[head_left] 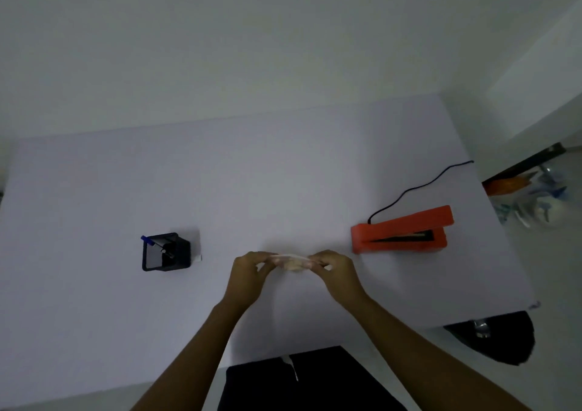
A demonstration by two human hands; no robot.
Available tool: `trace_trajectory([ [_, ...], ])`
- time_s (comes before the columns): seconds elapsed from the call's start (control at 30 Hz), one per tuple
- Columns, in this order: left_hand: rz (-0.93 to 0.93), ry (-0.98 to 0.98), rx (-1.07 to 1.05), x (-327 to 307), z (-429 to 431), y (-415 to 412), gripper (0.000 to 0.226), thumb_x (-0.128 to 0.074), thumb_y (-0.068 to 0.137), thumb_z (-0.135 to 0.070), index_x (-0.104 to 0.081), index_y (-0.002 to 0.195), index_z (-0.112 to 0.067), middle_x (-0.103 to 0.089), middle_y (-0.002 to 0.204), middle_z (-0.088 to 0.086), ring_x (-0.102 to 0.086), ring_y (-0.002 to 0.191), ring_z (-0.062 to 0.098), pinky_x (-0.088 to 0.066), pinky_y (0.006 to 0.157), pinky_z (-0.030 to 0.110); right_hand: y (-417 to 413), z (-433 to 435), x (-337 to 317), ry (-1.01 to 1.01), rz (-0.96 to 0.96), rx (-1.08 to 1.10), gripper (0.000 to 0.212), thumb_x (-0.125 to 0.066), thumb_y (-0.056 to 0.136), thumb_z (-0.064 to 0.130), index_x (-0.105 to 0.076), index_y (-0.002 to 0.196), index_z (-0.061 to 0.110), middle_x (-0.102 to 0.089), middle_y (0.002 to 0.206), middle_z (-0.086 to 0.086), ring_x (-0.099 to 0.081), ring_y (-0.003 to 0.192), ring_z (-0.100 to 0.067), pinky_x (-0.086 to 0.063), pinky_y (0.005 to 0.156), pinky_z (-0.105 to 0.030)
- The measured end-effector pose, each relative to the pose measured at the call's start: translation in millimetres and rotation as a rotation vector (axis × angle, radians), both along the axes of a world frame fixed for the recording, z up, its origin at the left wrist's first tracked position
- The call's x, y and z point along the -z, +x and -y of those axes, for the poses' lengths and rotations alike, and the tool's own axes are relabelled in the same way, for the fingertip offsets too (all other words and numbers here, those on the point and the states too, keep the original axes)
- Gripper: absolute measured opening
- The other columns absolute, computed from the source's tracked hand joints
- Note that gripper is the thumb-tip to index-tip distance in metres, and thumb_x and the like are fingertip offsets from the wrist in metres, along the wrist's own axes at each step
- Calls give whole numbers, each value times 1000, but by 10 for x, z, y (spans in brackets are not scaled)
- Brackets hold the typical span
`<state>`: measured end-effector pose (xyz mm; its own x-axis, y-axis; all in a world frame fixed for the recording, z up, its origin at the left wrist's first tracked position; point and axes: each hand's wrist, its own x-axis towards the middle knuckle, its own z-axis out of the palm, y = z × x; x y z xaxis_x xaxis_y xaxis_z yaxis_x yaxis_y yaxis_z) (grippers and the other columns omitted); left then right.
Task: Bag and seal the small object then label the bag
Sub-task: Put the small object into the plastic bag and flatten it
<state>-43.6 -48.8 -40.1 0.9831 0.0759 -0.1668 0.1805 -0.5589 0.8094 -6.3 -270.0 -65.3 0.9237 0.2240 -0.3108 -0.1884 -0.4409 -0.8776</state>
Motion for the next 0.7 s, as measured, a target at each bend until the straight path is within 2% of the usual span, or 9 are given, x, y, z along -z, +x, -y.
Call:
trace_trajectory([
  [0.1,-10,16,-44,18,-16,-47,10,-75,83,-26,-79,92,-27,-75,89,-15,-65,79,-2,-52,71,17,89,85,-25,3,0,-30,16,-76,82,4,-79,88,18,-73,86,12,-67,81,-9,-50,70,-20],
  [0.17,-22,-27,-83,0,-7,-88,7,-77,80,-28,-80,87,-28,-73,83,-19,-66,77,0,-53,72,22,132,120,-63,33,-37,-26,14,-78,80,8,-77,82,22,-75,85,6,-68,79,-9,-51,71,-21],
  [0.27,-60,-64,-96,5,-14,-126,7,-79,78,-29,-79,85,-29,-73,82,-20,-66,78,3,-54,74,25,151,117,-119,57,-52,-63,20,-80,79,10,-75,76,29,-74,81,5,-66,74,-2,-50,69,-18],
  [0.4,-88,-76,-36,-53,-23,-122,27,-77,78,-40,-75,103,-30,-69,102,-21,-62,93,0,-45,71,10,119,91,-143,68,-62,-159,11,-78,82,12,-76,83,23,-74,87,7,-65,77,-2,-46,68,-12],
  [0.47,-74,-98,-10,-131,1,-84,24,-73,83,-39,-74,106,-33,-69,107,-21,-61,99,-3,-44,75,9,98,82,-151,64,-71,-177,9,-76,84,16,-76,88,24,-74,92,9,-66,83,-3,-45,70,-11],
  [0.57,-41,-187,-12,-224,47,-24,10,-73,86,-26,-80,93,-28,-75,96,-18,-67,92,0,-51,80,17,83,75,-142,52,-72,-166,12,-74,86,18,-75,90,29,-74,97,10,-66,87,-4,-46,71,-13],
  [0.7,9,-282,-52,-302,115,13,4,-83,75,-19,-81,78,-21,-77,81,-12,-70,78,9,-49,70,14,115,65,-168,23,-48,-167,18,-76,84,20,-72,89,37,-74,99,11,-66,88,-7,-47,70,-16],
])
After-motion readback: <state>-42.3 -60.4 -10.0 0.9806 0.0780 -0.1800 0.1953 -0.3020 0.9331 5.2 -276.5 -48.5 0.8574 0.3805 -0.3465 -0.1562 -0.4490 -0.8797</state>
